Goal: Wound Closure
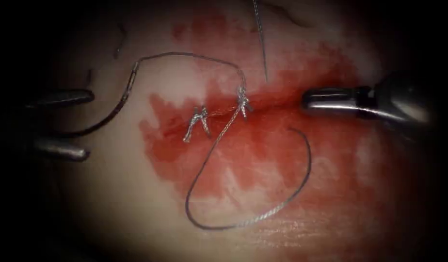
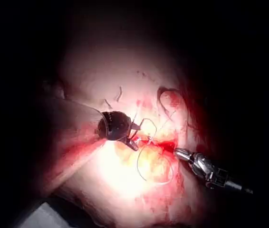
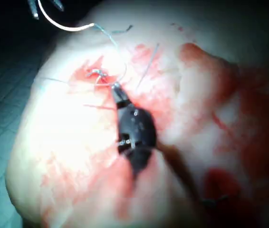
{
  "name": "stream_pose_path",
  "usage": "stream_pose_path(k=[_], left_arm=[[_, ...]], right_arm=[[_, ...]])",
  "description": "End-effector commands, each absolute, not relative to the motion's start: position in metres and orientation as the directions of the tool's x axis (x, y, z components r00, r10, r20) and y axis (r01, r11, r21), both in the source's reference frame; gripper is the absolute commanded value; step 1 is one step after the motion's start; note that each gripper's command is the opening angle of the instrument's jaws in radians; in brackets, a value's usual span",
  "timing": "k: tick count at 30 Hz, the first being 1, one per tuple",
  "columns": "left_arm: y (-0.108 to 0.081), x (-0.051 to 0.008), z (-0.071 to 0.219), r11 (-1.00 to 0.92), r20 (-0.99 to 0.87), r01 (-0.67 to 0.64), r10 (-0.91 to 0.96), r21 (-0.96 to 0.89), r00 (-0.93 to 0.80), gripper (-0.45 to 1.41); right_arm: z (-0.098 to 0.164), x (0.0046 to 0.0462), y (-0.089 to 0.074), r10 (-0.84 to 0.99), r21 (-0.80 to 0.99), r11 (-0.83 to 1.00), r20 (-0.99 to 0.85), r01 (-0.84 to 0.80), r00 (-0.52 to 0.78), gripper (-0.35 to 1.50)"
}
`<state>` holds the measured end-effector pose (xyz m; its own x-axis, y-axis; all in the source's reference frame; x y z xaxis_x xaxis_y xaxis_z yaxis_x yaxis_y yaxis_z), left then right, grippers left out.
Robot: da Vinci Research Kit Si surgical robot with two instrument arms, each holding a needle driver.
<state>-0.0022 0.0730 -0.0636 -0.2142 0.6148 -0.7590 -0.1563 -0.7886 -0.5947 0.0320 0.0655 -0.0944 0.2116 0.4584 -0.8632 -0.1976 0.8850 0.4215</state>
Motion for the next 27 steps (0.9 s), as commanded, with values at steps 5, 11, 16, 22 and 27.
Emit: stream_pose_path(k=[5,11,16,22,27], left_arm=[[0.074,0.0016,-0.063,-0.788,-0.644,-0.193,0.596,-0.585,-0.480,0.79],[0.075,0.0070,-0.066,-0.793,-0.631,-0.231,0.594,-0.564,-0.499,0.79],[0.076,0.0097,-0.069,-0.808,-0.625,-0.245,0.574,-0.536,-0.528,0.79],[0.078,0.0061,-0.070,-0.799,-0.620,-0.324,0.598,-0.506,-0.508,0.76],[0.077,0.0010,-0.065,-0.812,-0.633,-0.400,0.582,-0.424,-0.510,0.69]], right_arm=[[-0.094,0.0326,0.065,0.457,0.421,0.886,-0.865,-0.194,0.208,-0.32],[-0.094,0.0326,0.065,0.453,0.418,0.888,-0.867,-0.192,0.209,-0.32],[-0.094,0.0327,0.065,0.453,0.418,0.888,-0.866,-0.192,0.212,-0.30],[-0.094,0.0328,0.065,0.453,0.417,0.888,-0.866,-0.193,0.212,-0.28],[-0.094,0.0328,0.065,0.453,0.418,0.888,-0.866,-0.192,0.212,-0.25]])
